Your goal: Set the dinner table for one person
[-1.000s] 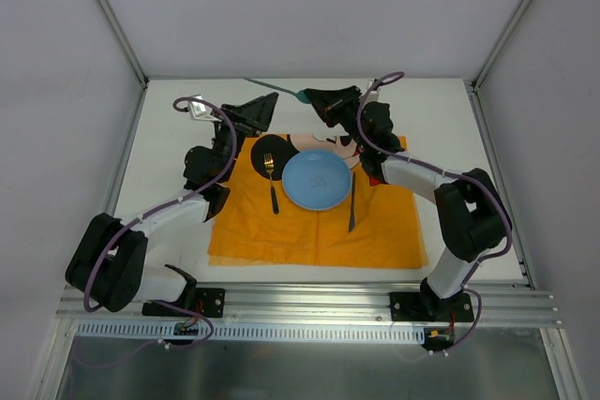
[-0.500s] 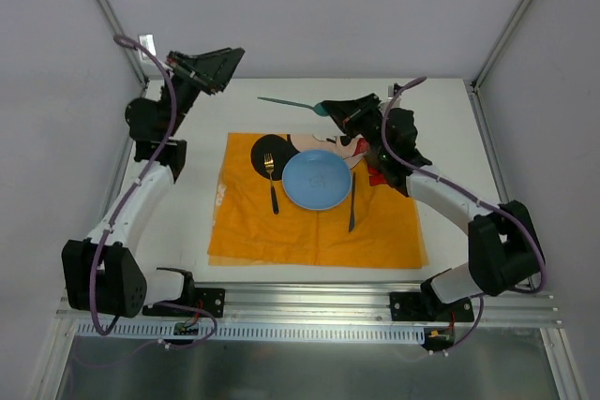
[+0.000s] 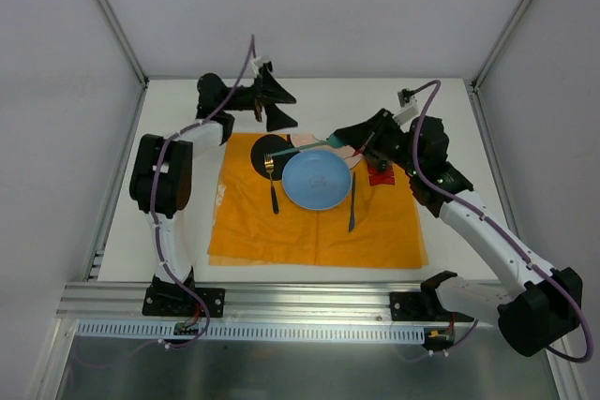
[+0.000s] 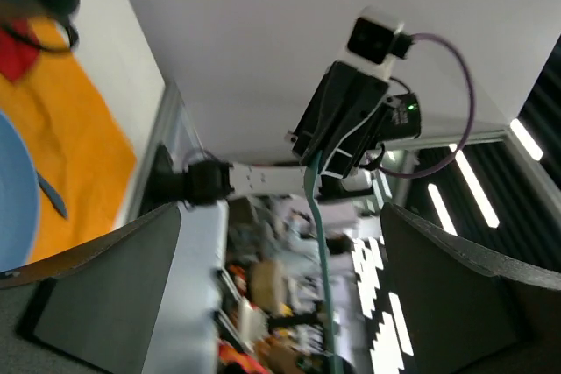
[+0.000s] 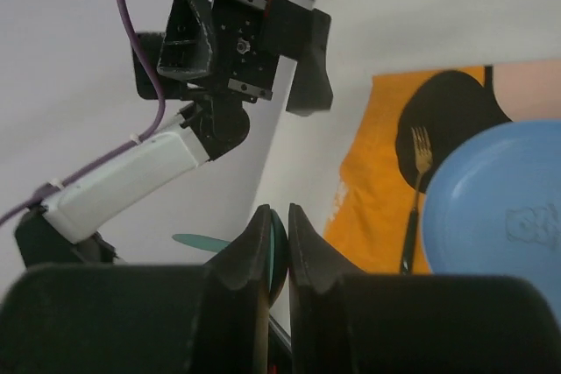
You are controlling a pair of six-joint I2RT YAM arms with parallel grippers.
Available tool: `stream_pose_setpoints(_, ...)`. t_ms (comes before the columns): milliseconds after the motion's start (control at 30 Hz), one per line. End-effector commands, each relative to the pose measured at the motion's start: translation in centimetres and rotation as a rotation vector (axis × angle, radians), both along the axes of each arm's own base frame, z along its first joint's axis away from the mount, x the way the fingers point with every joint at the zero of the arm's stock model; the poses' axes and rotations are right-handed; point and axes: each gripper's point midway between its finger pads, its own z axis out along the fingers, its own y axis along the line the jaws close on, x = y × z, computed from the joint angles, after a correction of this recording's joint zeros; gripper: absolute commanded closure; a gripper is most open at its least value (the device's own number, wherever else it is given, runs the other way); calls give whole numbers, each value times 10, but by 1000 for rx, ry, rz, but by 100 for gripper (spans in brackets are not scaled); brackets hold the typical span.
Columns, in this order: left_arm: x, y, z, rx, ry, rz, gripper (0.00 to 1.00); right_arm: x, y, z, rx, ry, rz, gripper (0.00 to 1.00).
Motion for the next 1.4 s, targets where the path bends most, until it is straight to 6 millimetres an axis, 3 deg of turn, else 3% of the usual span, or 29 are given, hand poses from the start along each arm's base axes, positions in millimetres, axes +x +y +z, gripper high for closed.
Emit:
stream_pose_setpoints(0, -98, -28, -9, 73, -264, -335, 1, -18, -3, -27, -178, 12, 101, 99)
stream_pose_setpoints(100, -122, -40, -32, 77, -227, -397, 3, -24, -7, -42, -284, 21, 142, 99)
stream_pose_setpoints(167, -129, -40, -42, 78, -196, -401, 14, -27, -7, -51, -320, 31, 171, 99)
stream_pose_setpoints(267, -140, -37, -38, 71, -201, -396, 39, -26, -10, -64, -357, 49, 172, 99)
stream_pose_setpoints(367, -154, -35, -30, 63, -222, -400, 44, -23, -11, -70, -382, 45, 169, 100)
stream_pose_setpoints(500, -174, -33, -21, 57, -245, -416, 60, -16, -11, -77, -410, 57, 175, 99)
stream_pose_setpoints(567, -184, -33, -19, 51, -254, -425, 52, -12, -9, -75, -412, 54, 177, 100)
stream_pose_setpoints(633, -191, -35, -21, 53, -238, -442, 34, -6, -7, -74, -411, 53, 184, 100)
stream_pose_setpoints(667, -197, -37, -24, 48, -255, -453, 32, -5, -6, -71, -409, 49, 185, 100)
stream_pose_setpoints(800, -201, -39, -39, 56, -235, -466, 32, -1, -3, -64, -398, 41, 185, 99)
stream_pose_setpoints(833, -200, -40, -47, 87, -112, -474, 32, -2, -3, -62, -393, 41, 190, 100)
stream_pose_setpoints(867, -199, -40, -52, 71, -193, -464, 32, -2, -2, -58, -391, 34, 192, 99)
stream_pose_setpoints(933, -197, -42, -69, 97, -145, -444, 31, -2, -3, -57, -386, 38, 196, 99)
stream_pose_setpoints(1067, -185, -48, -70, 142, -175, -400, 25, -8, 0, -52, -365, 41, 226, 99)
stream_pose_setpoints(1367, -157, -39, -51, 136, -220, -330, 28, -29, -9, -53, -397, 40, 249, 99)
